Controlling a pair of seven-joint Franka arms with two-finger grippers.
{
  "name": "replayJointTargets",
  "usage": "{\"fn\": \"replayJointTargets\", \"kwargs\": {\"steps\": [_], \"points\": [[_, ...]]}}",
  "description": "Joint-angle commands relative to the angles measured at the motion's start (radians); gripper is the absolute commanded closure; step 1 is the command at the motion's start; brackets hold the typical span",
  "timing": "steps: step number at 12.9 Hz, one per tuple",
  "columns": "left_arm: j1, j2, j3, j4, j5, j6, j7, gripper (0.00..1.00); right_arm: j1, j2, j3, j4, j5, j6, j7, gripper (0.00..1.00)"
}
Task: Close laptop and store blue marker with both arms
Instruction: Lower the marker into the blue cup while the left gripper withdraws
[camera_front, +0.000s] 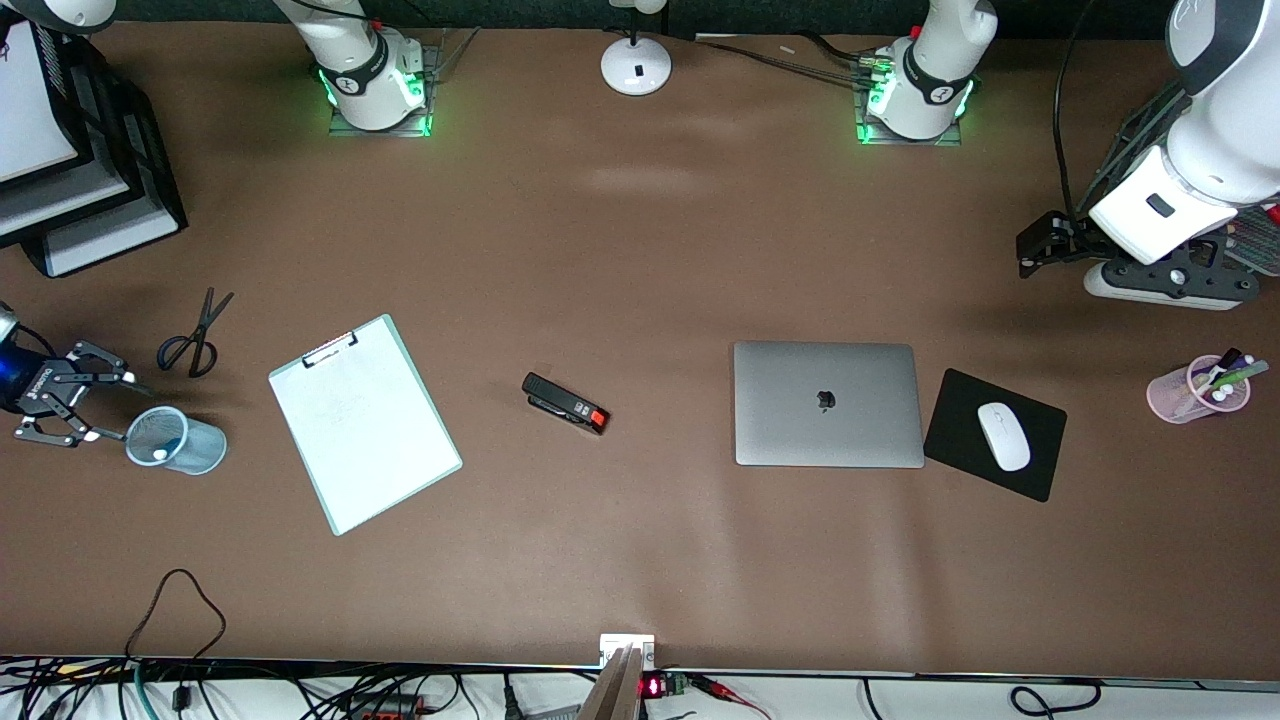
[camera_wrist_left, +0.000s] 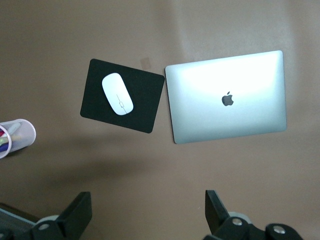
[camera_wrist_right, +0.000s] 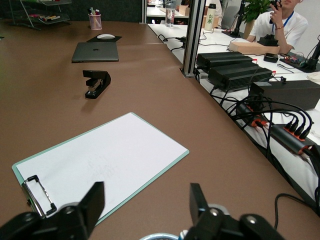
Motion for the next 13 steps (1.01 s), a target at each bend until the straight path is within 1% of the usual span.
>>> {"fn": "replayJointTargets", "kwargs": {"steps": [1,3,4,5,6,8,10,11,13], "points": [[-0.009,-0.006,0.01,0.01,-0.021,-0.022,0.012,0.0,0.0,-0.025,0.013,0.027,-0.075,-0.019,0.185,0.0],[-0.011,-0.006,0.007,0.011,-0.019,-0.022,0.014,0.0,0.029,-0.062,0.02,0.03,-0.137,-0.006,0.294,0.0],[-0.011,-0.006,0.007,0.017,-0.019,-0.025,0.014,0.0,0.067,-0.071,0.006,0.053,-0.158,0.001,0.337,0.0],[-0.011,-0.003,0.007,0.02,-0.019,-0.025,0.014,0.0,0.09,-0.071,0.003,0.093,-0.206,0.009,0.42,0.0],[-0.012,-0.003,0.007,0.022,-0.019,-0.025,0.014,0.0,0.104,-0.071,0.006,0.108,-0.261,0.009,0.53,0.0],[-0.012,-0.003,0.007,0.022,-0.019,-0.025,0.014,0.0,0.122,-0.071,0.001,0.125,-0.29,-0.003,0.719,0.0],[-0.014,-0.003,0.007,0.022,-0.019,-0.026,0.015,0.0,0.132,-0.085,0.01,0.127,-0.356,-0.002,0.787,0.0],[-0.012,-0.003,0.007,0.022,-0.019,-0.028,0.015,0.0,0.135,-0.097,0.009,0.127,-0.365,-0.002,0.821,0.0],[-0.017,-0.004,0.003,0.023,-0.019,-0.029,0.014,0.0,0.153,-0.125,0.009,0.125,-0.424,-0.003,0.938,0.0]]}}
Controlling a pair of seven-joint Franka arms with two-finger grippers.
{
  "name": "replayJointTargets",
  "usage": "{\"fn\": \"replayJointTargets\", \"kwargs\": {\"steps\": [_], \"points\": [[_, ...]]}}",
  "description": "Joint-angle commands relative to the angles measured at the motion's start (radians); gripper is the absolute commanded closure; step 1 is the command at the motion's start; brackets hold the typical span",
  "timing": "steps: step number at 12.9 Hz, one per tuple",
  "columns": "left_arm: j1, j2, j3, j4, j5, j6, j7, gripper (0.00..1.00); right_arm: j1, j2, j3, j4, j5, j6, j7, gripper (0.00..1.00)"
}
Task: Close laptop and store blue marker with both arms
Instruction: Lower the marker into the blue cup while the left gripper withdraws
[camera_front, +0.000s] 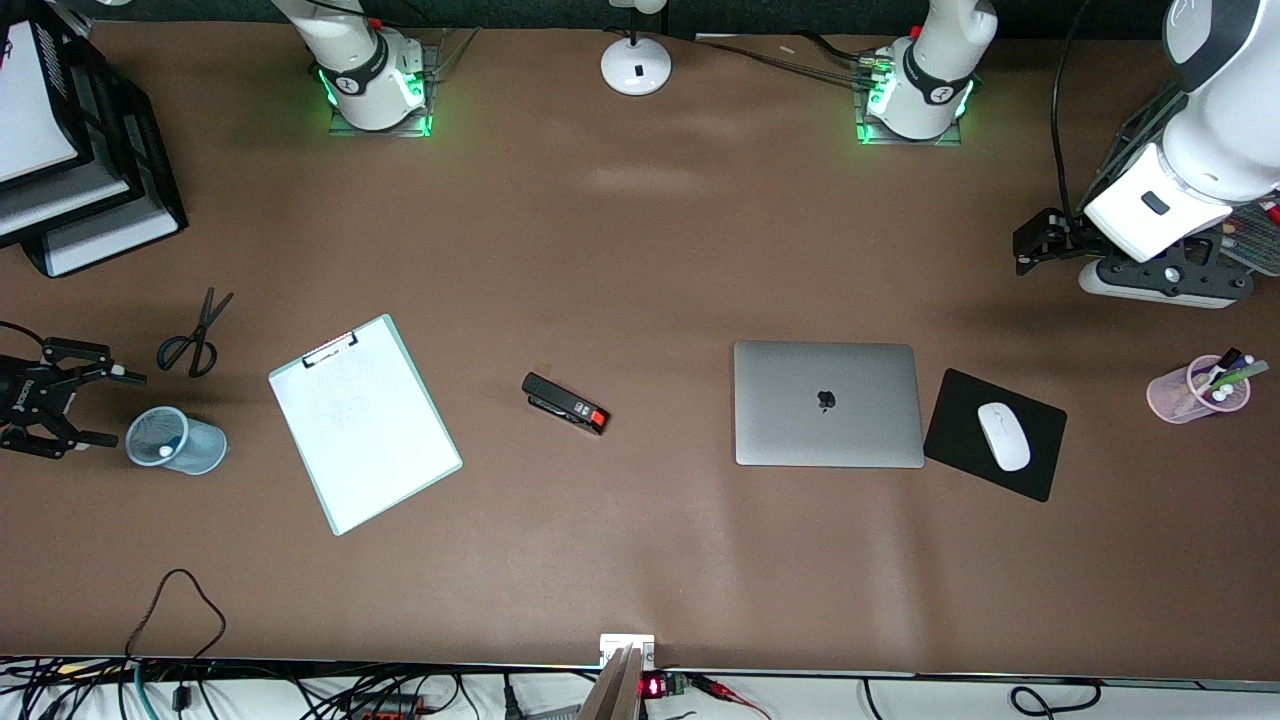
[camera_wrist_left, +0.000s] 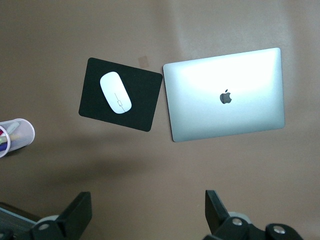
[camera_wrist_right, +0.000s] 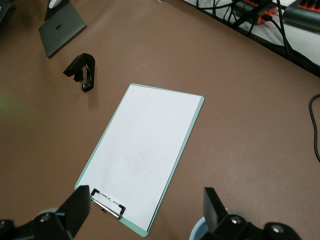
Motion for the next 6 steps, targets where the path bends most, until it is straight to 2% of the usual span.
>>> {"fn": "replayJointTargets", "kwargs": {"steps": [1,6], "points": [[-0.008,-0.003,0.005,0.018,-0.019,-0.024,0.014,0.0,0.025,-0.052,-0.002,0.001,-0.078,-0.009,0.162,0.0],[-0.008,-0.003,0.005,0.018,-0.016,-0.029,0.012,0.0,0.106,-0.132,-0.002,-0.013,-0.202,-0.029,0.436,0.0]]}}
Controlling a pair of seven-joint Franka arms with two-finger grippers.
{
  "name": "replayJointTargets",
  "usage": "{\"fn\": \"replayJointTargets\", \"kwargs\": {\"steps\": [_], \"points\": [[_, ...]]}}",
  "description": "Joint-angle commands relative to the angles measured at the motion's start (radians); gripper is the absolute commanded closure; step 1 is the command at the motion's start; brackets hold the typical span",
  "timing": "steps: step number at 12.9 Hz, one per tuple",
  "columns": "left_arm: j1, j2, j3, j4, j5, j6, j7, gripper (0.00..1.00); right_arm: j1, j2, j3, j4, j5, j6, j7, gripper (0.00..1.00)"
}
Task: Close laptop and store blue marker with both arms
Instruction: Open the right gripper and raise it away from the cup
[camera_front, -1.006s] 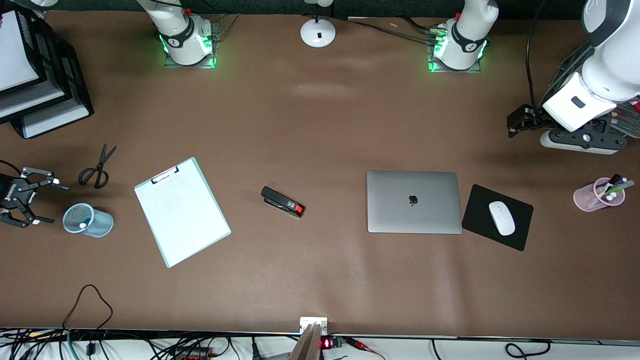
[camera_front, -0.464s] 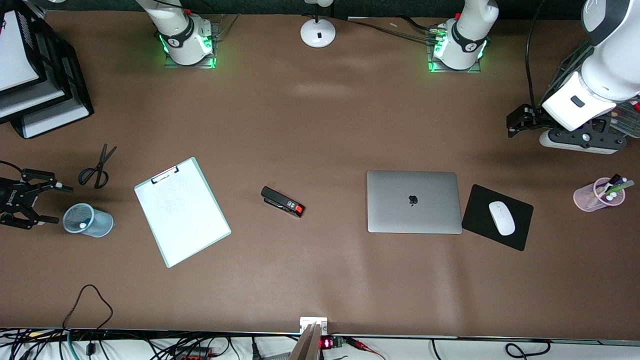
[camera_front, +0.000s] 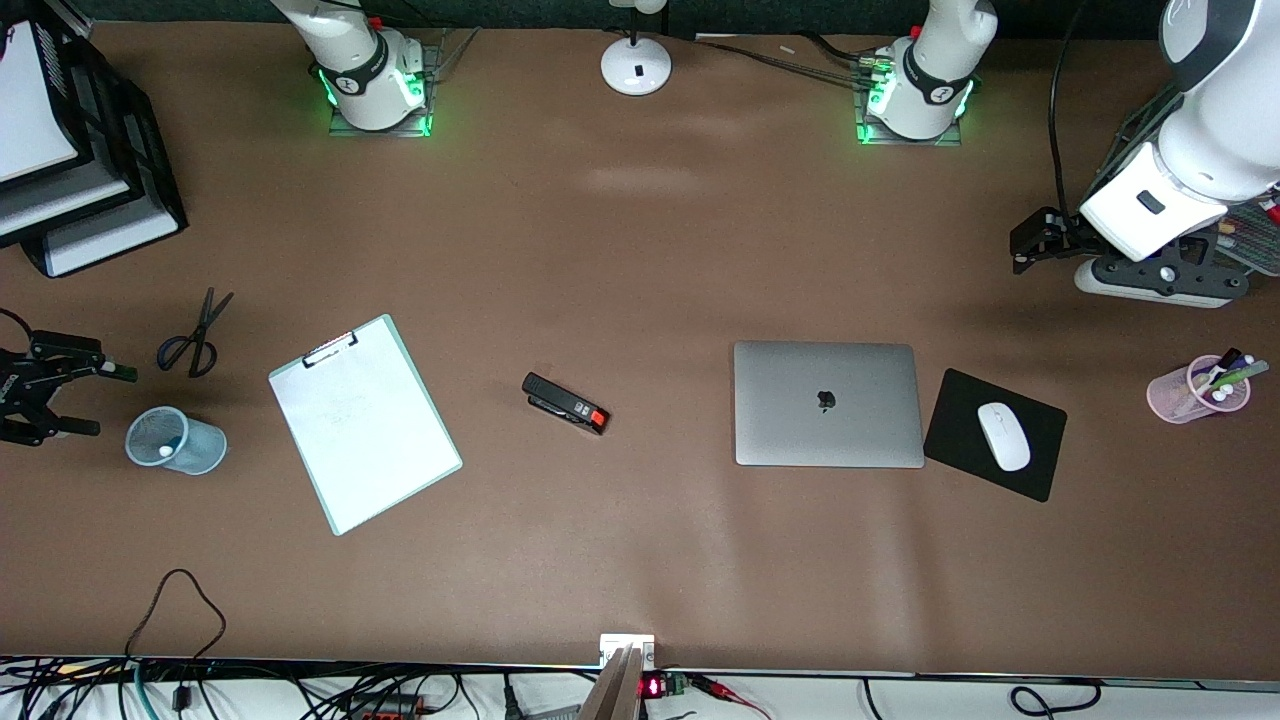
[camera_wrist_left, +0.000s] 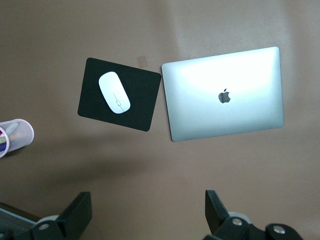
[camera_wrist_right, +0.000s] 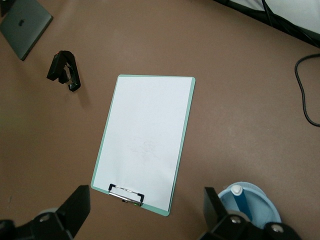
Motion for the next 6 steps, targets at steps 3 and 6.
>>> {"fn": "replayJointTargets", "kwargs": {"steps": [3,6], "points": [[-0.006,-0.003,0.006,0.018,-0.016,-0.027,0.012,0.0,0.083,-0.109,-0.005,-0.028,-0.112,-0.096,0.374,0.0],[-0.001,-0.003,0.007,0.018,-0.016,-0.03,0.015,0.0,0.155,-0.197,-0.005,-0.055,-0.214,-0.16,0.654,0.0]]}}
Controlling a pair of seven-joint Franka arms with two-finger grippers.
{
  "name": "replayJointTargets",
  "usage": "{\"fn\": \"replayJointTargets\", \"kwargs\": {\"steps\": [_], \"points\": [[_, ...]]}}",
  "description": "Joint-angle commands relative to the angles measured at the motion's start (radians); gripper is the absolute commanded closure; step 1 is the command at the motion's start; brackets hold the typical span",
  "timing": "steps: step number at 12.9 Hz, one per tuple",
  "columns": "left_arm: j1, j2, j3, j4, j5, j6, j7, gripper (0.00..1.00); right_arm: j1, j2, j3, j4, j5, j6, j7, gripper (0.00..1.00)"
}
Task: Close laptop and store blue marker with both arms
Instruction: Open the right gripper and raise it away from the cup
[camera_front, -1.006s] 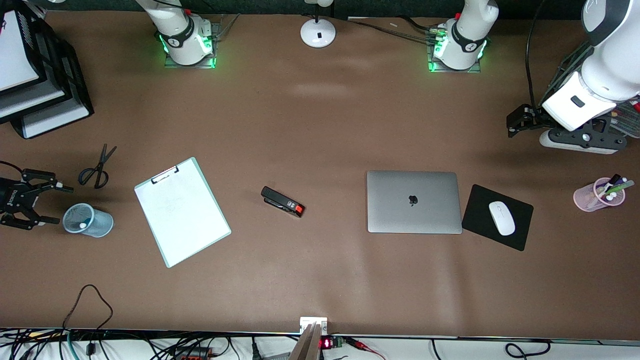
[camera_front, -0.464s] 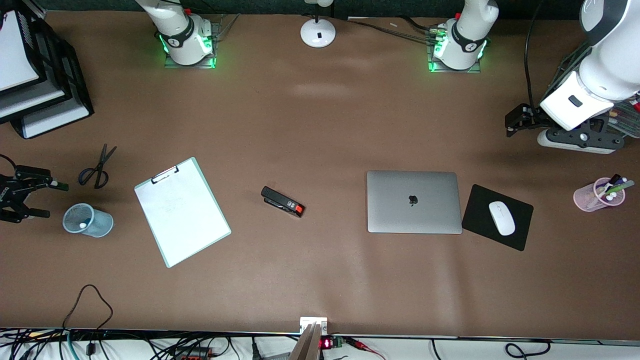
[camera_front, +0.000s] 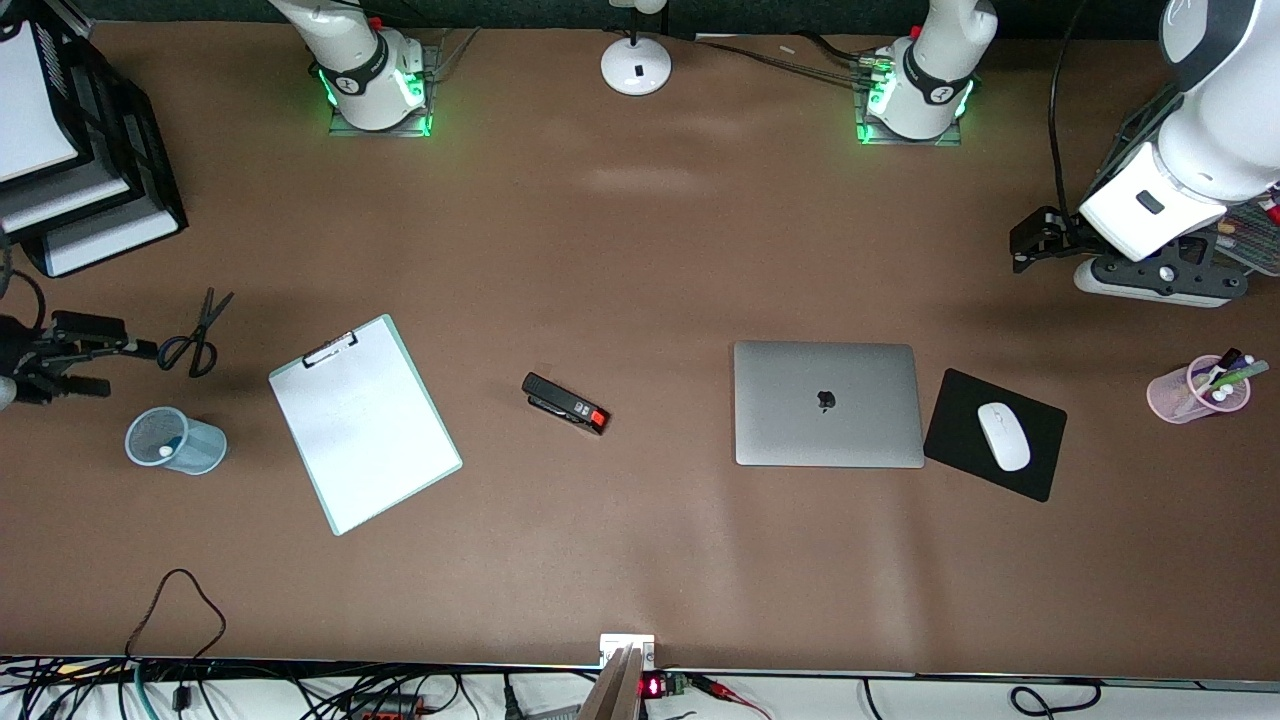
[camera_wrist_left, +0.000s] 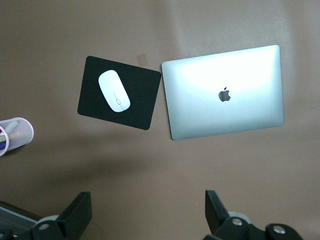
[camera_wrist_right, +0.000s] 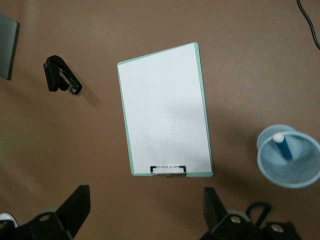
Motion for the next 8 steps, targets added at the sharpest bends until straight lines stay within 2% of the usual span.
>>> {"fn": "replayJointTargets", "kwargs": {"steps": [1,4,8], "points": [[-0.001,-0.003,0.007,0.017,-0.016,-0.023,0.014,0.0,0.053,-0.113,-0.005,-0.074,-0.056,-0.058,0.25,0.0],[-0.001,-0.003,0.007,0.017,-0.016,-0.024,0.015,0.0,0.12,-0.196,-0.005,-0.13,-0.146,-0.083,0.459,0.0],[-0.001,-0.003,0.007,0.017,-0.016,-0.024,0.015,0.0,0.194,-0.384,-0.004,-0.329,-0.257,0.037,0.571,0.0]]}}
